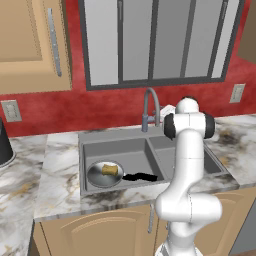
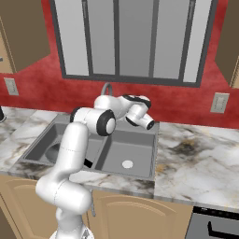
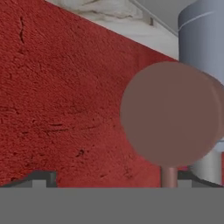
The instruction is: Pick the pan and sponge and place them into the sink. Then turn on the water.
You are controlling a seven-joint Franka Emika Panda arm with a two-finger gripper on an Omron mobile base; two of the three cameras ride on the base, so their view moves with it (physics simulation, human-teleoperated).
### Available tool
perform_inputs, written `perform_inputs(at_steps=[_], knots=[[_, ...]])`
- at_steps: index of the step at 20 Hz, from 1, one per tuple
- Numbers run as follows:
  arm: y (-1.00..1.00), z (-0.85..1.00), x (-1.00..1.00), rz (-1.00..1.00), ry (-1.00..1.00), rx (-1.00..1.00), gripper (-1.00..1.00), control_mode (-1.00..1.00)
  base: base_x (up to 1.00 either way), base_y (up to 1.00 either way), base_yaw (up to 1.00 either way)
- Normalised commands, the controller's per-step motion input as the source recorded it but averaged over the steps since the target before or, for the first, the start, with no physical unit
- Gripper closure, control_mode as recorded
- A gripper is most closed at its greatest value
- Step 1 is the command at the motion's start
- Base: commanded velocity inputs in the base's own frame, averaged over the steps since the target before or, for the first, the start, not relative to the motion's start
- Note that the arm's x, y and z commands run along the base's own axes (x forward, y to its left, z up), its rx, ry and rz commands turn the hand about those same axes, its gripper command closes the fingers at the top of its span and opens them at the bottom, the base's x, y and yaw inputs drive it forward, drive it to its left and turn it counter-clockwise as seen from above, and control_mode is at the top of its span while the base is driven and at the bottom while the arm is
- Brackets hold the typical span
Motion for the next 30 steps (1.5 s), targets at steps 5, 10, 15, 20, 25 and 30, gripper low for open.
perform_inputs(at_steps=[5,10,15,20,25,30], knots=[[-0.09,-0.18,0.36,0.0,0.0,0.0,-1.0,-1.0,0.0,0.0,0.0],[-0.03,-0.02,0.22,0.0,0.01,0.0,1.0,-1.0,0.0,0.0,0.0],[-0.26,0.0,0.13,-0.05,0.06,0.05,1.0,-1.0,0.0,0.0,0.0],[-0.58,0.0,0.03,-0.07,0.07,0.09,1.0,-1.0,0.0,0.0,0.0],[-0.79,-0.07,0.05,-0.05,0.07,0.12,1.0,-1.0,0.0,0.0,0.0],[-0.84,-0.22,0.16,-0.05,0.07,0.1,1.0,-1.0,0.0,0.0,0.0]])
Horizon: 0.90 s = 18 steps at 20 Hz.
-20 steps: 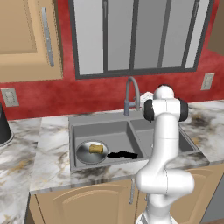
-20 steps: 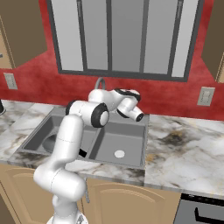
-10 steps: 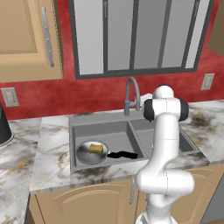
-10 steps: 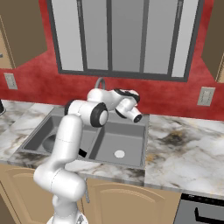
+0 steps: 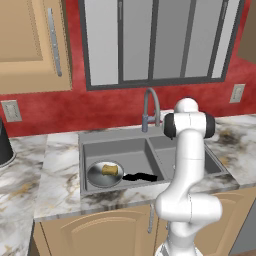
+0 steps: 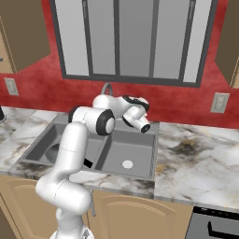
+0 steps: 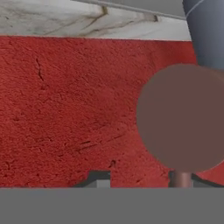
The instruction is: Pick the pan and sponge and place them into the sink. Then turn on the water.
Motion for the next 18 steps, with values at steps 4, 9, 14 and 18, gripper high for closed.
perform_inputs(at_steps=[4,9,14,18], knots=[[-0.91,-0.27,0.08,-0.02,0.04,0.09,1.0,-1.0,0.0,0.0,0.0],[-0.91,-0.33,0.02,0.0,0.03,0.08,1.0,-1.0,0.0,0.0,0.0],[-0.81,-0.37,0.0,0.0,0.0,0.05,1.0,-1.0,0.0,0.0,0.0],[-0.52,-0.28,0.0,0.0,0.0,0.01,1.0,-1.0,0.0,0.0,0.0]])
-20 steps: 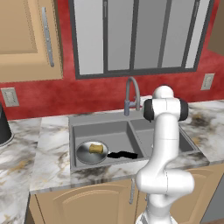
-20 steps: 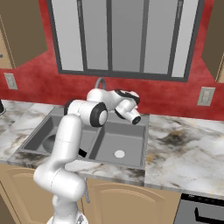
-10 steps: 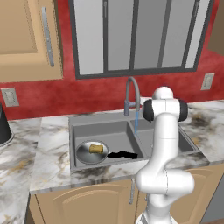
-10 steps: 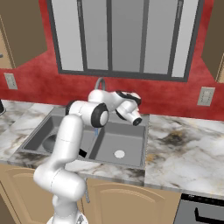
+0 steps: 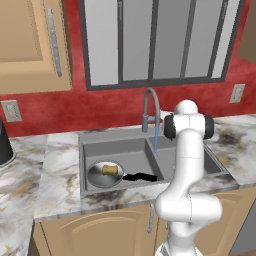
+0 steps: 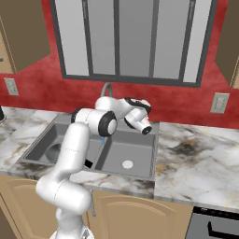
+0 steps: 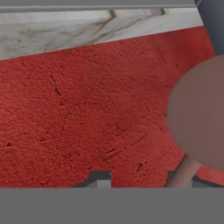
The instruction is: Pick the pan and sponge and place them into the sink. Then turn on the water.
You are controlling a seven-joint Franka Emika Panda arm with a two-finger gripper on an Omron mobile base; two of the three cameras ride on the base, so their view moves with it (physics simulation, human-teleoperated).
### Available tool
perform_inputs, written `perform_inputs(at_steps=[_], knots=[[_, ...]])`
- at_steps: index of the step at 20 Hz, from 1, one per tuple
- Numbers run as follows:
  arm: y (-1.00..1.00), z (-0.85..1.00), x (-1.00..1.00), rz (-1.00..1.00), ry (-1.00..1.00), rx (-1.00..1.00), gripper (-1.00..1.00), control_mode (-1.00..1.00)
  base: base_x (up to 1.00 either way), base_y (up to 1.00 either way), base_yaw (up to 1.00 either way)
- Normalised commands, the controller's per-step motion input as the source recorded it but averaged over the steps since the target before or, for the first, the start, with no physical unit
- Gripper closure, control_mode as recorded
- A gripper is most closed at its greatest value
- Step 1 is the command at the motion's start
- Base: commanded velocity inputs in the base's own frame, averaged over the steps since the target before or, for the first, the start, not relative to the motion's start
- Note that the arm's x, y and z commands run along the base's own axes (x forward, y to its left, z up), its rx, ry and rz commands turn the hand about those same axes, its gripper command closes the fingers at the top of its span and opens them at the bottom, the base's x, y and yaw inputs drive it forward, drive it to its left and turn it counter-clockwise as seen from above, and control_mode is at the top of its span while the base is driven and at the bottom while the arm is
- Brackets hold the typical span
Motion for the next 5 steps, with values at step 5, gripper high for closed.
perform_inputs(at_steps=[5], knots=[[-0.37,-0.19,-0.07,0.0,0.0,0.02,1.0,-1.0,0.0,0.0,0.0]])
